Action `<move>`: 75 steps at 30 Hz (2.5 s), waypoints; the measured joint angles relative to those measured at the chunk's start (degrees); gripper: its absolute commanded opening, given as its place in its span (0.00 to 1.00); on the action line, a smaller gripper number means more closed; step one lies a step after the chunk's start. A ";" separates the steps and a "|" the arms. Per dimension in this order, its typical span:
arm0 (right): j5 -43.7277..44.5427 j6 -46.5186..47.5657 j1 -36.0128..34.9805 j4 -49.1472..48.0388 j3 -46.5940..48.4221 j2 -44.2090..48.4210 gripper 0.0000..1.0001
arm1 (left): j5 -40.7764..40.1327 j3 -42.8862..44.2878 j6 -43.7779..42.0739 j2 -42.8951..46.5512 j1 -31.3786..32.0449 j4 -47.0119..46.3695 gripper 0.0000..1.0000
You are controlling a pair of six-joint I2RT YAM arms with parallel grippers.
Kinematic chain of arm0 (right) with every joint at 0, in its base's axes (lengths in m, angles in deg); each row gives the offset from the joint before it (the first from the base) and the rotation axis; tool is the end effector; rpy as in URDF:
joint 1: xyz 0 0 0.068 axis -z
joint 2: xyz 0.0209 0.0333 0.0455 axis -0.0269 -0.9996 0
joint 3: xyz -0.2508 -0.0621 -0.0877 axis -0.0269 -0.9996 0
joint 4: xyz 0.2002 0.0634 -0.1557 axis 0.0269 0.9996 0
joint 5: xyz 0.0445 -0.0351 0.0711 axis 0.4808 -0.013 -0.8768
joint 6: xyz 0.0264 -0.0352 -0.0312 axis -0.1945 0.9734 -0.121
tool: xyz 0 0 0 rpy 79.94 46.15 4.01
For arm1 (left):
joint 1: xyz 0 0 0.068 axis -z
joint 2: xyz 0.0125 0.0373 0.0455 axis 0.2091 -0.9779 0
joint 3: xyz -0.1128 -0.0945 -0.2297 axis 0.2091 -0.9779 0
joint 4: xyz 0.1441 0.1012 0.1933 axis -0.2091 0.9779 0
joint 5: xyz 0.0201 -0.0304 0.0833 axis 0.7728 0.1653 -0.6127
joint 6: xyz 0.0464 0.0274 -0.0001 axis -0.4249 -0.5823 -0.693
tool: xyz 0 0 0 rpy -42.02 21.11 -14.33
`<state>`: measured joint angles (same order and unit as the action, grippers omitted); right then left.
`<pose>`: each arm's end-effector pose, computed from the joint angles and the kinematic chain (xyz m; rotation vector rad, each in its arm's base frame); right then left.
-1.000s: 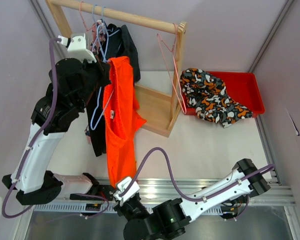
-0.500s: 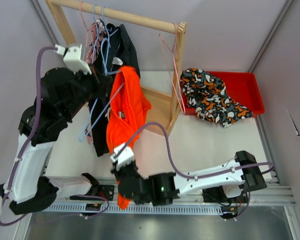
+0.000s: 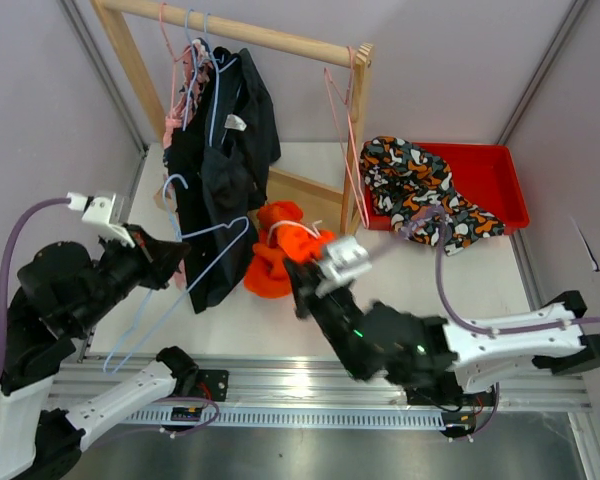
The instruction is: Remove the shorts from the hanger
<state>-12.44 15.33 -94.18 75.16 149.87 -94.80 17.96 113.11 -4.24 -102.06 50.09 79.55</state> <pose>0.0187 0.2850 0.4561 -0.2851 1.4978 0.5211 0.0428 -0.0251 0.4790 0.0981 1.8873 -0.5757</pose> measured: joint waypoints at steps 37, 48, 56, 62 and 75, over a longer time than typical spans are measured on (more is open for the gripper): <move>-39.28 5.68 88.74 18.69 45.35 -18.97 0.00 | 0.04 -42.93 -7.54 24.35 0.00 -24.26 0.00; -46.56 -6.08 98.49 12.87 32.13 -25.66 0.00 | -0.07 -44.24 -7.56 24.96 0.00 -25.53 0.00; -46.93 -18.93 98.07 7.08 -3.23 -17.59 0.99 | -0.66 -35.91 -9.16 9.73 0.00 -26.67 0.00; -46.18 -23.87 96.76 10.84 -16.26 -11.65 0.99 | -0.15 -16.13 -13.25 -8.31 0.00 -31.74 0.00; -48.17 -24.94 89.48 14.45 -27.65 32.61 0.99 | 1.73 9.81 -18.51 -34.01 -0.59 -37.75 0.00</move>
<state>-60.62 -9.61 -4.70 89.60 122.23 -62.19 19.69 122.92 -22.75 -136.07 49.50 41.81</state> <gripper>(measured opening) 0.992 0.025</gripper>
